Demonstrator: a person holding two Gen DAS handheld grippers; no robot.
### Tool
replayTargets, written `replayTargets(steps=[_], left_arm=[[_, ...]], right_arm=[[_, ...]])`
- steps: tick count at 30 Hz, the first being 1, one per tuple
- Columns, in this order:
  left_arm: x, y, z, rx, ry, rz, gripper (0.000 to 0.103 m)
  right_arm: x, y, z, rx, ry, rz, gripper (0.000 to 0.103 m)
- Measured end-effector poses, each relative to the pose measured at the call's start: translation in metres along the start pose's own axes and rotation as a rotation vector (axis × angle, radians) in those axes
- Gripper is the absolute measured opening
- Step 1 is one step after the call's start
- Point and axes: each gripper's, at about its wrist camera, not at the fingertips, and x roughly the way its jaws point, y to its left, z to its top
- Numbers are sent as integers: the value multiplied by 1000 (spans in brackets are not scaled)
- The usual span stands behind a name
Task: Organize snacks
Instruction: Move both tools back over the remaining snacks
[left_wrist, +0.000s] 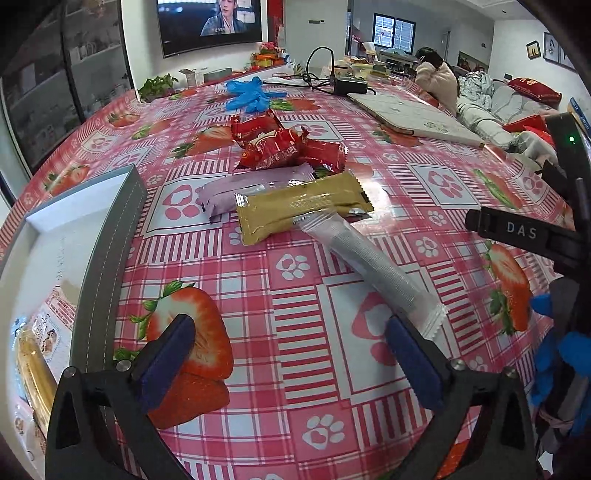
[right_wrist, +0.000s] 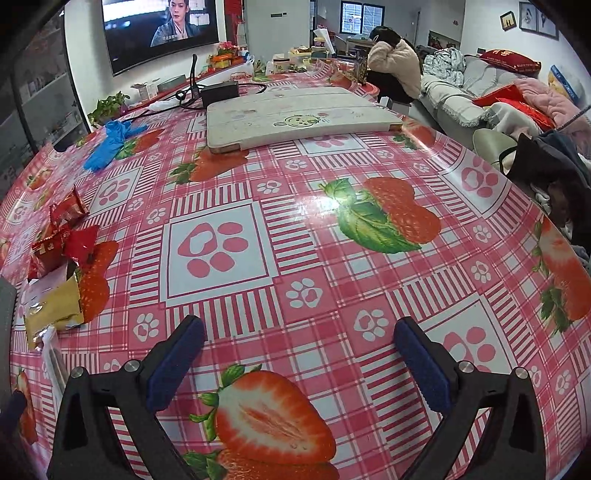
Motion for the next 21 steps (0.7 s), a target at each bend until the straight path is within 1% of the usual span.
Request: replayTargets(steps=[21], left_arm=[[1,1,0,-2,1,0,103]], right_arm=[[0,0,0,-1,0,-1,103]])
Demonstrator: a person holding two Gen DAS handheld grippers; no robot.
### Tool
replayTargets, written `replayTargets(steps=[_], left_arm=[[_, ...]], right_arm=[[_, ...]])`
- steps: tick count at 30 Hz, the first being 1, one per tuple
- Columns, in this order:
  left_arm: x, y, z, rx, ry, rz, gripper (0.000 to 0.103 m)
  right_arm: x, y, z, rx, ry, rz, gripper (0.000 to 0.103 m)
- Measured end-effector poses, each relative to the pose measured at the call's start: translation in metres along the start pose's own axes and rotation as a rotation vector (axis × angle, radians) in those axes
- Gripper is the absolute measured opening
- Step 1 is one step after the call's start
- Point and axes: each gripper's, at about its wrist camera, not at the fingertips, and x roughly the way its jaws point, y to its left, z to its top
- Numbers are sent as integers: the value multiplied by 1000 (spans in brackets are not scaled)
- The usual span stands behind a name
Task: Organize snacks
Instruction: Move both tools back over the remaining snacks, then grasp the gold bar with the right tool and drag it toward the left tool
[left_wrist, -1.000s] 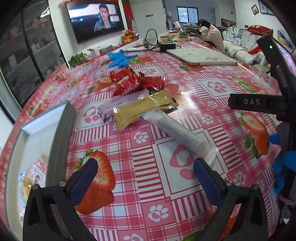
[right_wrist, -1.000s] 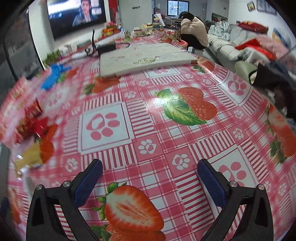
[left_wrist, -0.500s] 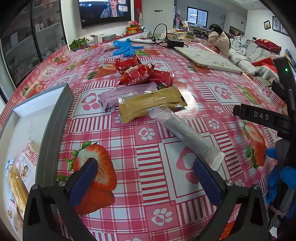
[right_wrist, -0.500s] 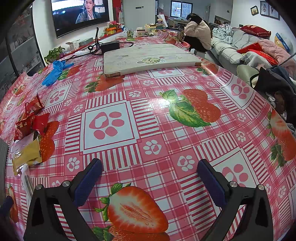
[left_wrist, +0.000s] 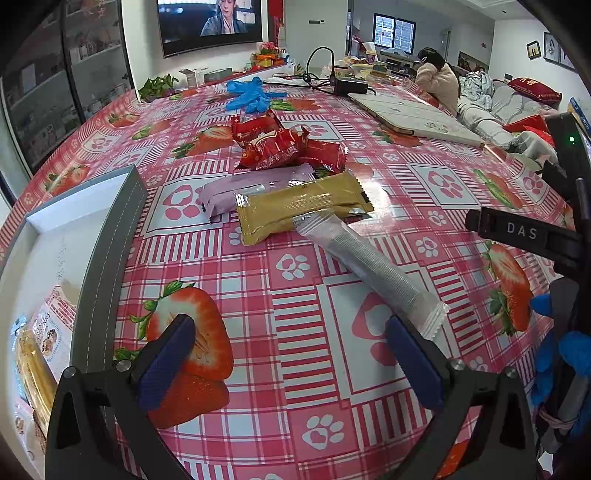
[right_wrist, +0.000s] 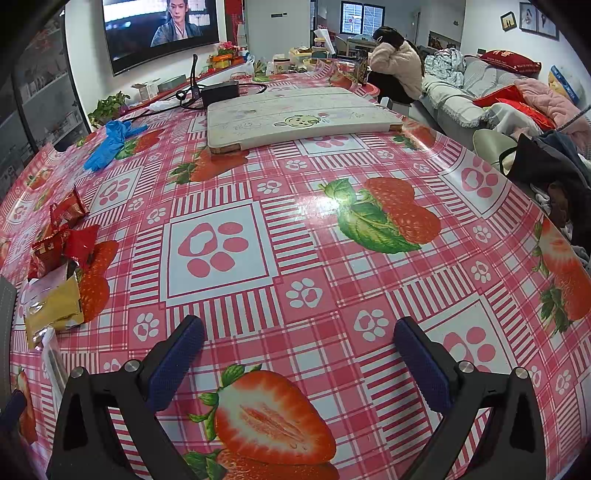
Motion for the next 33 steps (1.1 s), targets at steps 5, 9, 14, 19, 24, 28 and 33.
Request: replayTargets(steps=[5,9,14,19,24,28,33], left_arm=[[0,0,0,0,0,0,103],[0,0,0,0,0,0,103],[0,1,0,0,0,0,103],[1,1,0,-1,0,0,103],[1,2,1,-1,0,0,103],[1,2,1,-1,0,0,103],[2,4,1,-1,0,0,103]], right_arm=[[0,1,0,0,0,0,103],[0,1,0,-1,0,-1,103],[0,1,0,-1,-1,-1,103],[0,1,0,-1,0,-1,103],[-1,-1,0,-15,22,6,103],[-2,10,12,-65,169,124,103],[-33,66,30,-205,118,320,103]])
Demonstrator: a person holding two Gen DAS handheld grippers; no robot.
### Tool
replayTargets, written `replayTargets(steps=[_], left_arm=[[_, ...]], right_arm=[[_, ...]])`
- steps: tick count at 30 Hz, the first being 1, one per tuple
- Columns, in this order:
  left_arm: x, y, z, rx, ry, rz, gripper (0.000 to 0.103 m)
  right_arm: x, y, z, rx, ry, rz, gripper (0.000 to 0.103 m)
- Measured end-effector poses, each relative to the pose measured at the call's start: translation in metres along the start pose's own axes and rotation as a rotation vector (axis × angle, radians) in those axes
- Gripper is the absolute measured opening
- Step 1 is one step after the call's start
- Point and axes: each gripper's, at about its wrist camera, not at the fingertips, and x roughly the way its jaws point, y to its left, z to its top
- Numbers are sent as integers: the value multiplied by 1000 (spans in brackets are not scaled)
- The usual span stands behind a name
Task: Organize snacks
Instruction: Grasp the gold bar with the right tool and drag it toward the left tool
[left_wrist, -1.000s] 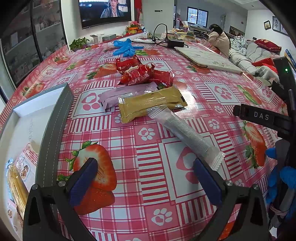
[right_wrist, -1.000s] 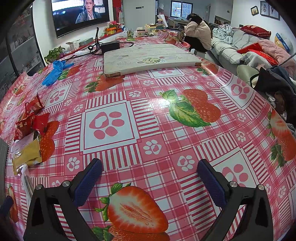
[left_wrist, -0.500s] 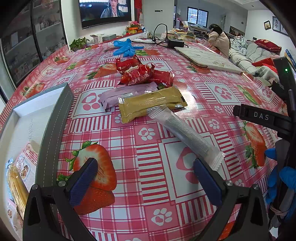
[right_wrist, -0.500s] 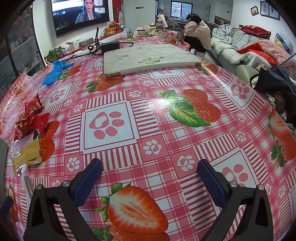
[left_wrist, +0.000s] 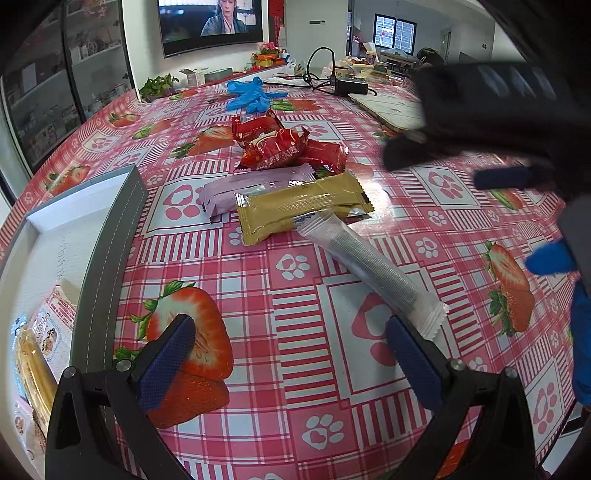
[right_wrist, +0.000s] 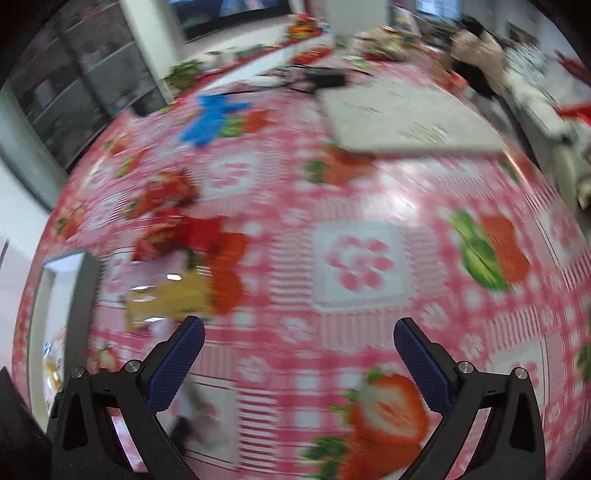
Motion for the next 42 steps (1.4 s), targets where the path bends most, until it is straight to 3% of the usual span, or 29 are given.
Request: replayTargets(steps=[4,10,12,17,21,28,34,42], left_arm=[[0,1,0,0,0,0,103],[-1,-6,0,22,-5,10,103],[0,-7,-1,17,1,-8,103],[-3,-12,-2,10,1,-7,103],[-5,-11,-3,9,1,-8,103],[-4,-9,-3,9,1,-8,103],[-4,-8,-2,9,1,-8,103],[-4,-8,-3,9,1,-8,103]], right_arm=[[16,46,15,-106,26,64,103],[66,85,29,-217,151,28,103],[72,76,27,-180,196,41,103],[57,36,15,-174,173,9,103],[35,-21,3,-56,167,-30,103],[5,-80,-16,54,160,-60,103],[7,-76,-10,111,149,-104,103],[13,-73,-8,33,142,-83,103]])
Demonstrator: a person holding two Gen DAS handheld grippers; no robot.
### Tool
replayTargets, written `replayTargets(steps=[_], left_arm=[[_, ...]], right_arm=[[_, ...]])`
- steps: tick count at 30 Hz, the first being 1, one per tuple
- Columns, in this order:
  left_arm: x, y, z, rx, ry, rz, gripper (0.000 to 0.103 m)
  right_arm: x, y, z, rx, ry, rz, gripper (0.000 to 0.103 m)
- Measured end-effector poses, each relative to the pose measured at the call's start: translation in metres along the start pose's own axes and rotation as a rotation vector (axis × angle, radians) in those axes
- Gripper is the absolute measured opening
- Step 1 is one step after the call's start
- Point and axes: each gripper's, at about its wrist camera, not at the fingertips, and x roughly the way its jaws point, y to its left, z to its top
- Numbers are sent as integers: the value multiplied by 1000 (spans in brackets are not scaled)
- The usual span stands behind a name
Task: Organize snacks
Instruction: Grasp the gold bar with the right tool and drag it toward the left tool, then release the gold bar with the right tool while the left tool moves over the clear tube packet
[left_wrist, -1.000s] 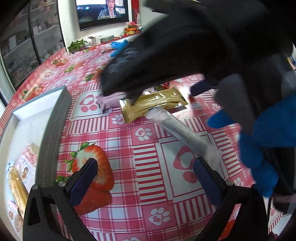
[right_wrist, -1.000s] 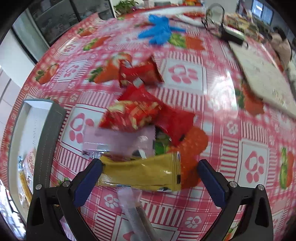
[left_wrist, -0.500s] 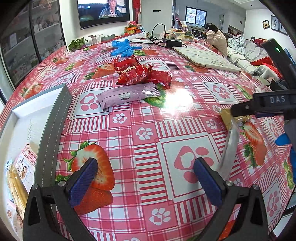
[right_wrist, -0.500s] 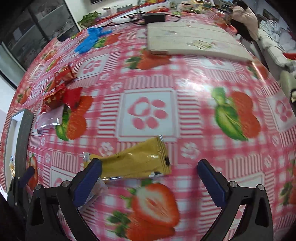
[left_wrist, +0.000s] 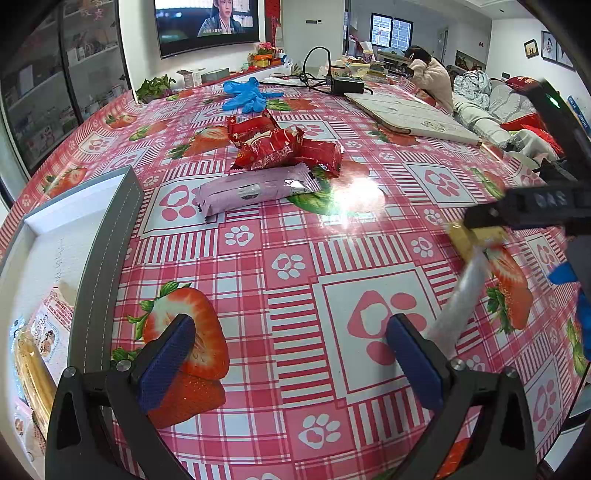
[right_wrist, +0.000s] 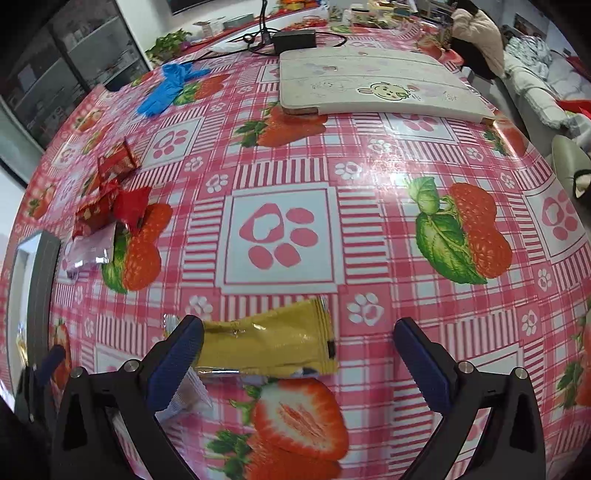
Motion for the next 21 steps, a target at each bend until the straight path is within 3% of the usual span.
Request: replayTargets(steps=[5,11,17,21], left_arm=[[0,-1,0,0,0,0,103],[0,-1,0,0,0,0,103],[0,-1,0,-1,0,0,103],[-2,0,-2,-5,1,5,103]], right_arm=[[-18,-39,-23,62,-28,-18,103],[-35,-63,-50,111,-50,32,103],[-36,-44,-55,34,-43,85,103],[-23,-19,-53,-83,-42,-38,103]])
